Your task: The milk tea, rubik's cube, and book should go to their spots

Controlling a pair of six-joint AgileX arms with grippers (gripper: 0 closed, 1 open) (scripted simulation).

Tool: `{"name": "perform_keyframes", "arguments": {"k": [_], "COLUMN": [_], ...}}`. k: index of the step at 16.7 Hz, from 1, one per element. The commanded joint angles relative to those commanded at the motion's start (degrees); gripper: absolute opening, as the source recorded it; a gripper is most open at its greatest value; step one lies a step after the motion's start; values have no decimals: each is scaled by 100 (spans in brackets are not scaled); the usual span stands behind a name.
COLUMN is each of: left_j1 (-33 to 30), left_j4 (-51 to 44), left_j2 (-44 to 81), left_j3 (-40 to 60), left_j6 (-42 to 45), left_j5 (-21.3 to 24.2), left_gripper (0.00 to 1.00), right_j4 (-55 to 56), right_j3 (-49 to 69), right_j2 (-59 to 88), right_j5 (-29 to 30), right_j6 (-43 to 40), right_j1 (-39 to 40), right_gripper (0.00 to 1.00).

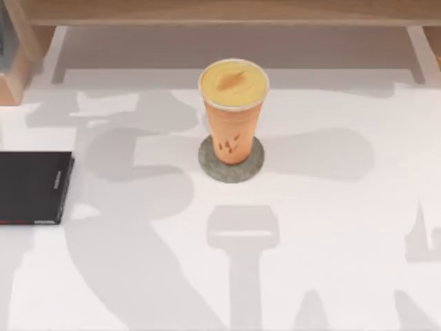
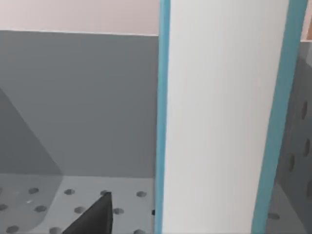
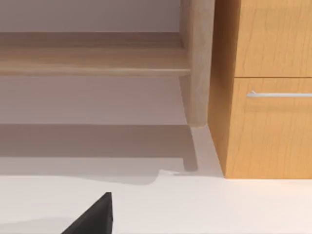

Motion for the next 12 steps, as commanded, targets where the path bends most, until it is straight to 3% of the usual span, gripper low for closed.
{"name": "perform_keyframes", "arguments": {"k": [12], "left_j1": [14], "left_j4": [185], "left_j2": [600], "left_j3": [559], "left_j6": [2], "left_j5": [35], "left_gripper": [100], "right_j4": [0], "right_j3": [0], "right_j2": [0], "right_j5": [0], "right_j6": [0], "right_j1": [0], "right_gripper": [100]}}
